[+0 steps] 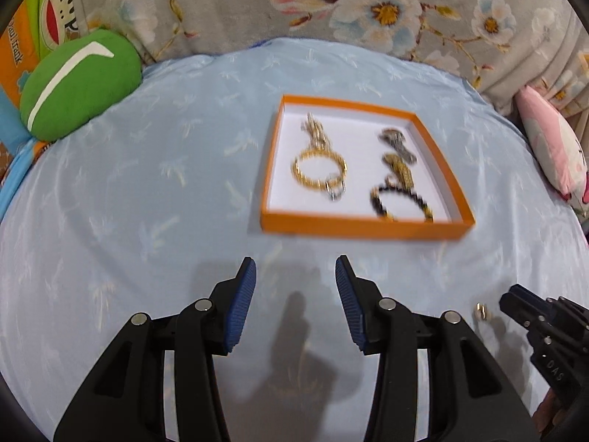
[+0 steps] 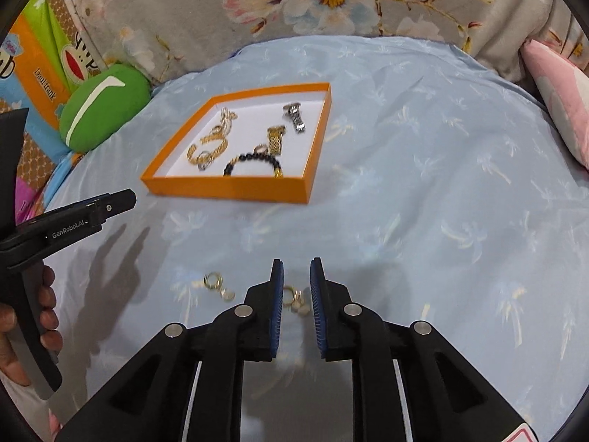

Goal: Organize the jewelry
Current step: 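Lift both open tools toward the gold pearl-drop earrings, then close the right tool on a gold pearl-drop earring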

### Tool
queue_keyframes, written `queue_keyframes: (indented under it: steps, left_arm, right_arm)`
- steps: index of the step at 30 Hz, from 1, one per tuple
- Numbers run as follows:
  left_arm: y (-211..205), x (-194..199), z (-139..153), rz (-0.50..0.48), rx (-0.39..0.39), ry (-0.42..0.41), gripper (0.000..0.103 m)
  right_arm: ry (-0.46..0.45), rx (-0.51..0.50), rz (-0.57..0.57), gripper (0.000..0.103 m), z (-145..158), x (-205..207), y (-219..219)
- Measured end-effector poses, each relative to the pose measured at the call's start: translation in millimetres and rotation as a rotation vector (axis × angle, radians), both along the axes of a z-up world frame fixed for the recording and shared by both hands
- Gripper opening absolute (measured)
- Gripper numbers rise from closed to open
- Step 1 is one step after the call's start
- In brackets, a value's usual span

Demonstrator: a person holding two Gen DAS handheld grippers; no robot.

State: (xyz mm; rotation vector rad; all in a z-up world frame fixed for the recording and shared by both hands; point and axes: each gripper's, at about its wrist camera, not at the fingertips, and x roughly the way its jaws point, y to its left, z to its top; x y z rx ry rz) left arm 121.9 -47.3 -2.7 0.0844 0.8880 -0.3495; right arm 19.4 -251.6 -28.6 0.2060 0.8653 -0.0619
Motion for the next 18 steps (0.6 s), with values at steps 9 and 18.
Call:
queue_keyframes:
  steps: [9, 18]
  left_arm:
    - [-9, -31, -23, -0.04, 0.005, 0.06, 0.049]
    - [-30, -39, -22, -0.092, 0.005, 0.056, 0.05]
  right_arm:
    - [0.021, -0.016, -0.007, 0.026, -19, 1, 6]
    - [0.018, -0.092, 0.004, 0.015, -19, 6, 12]
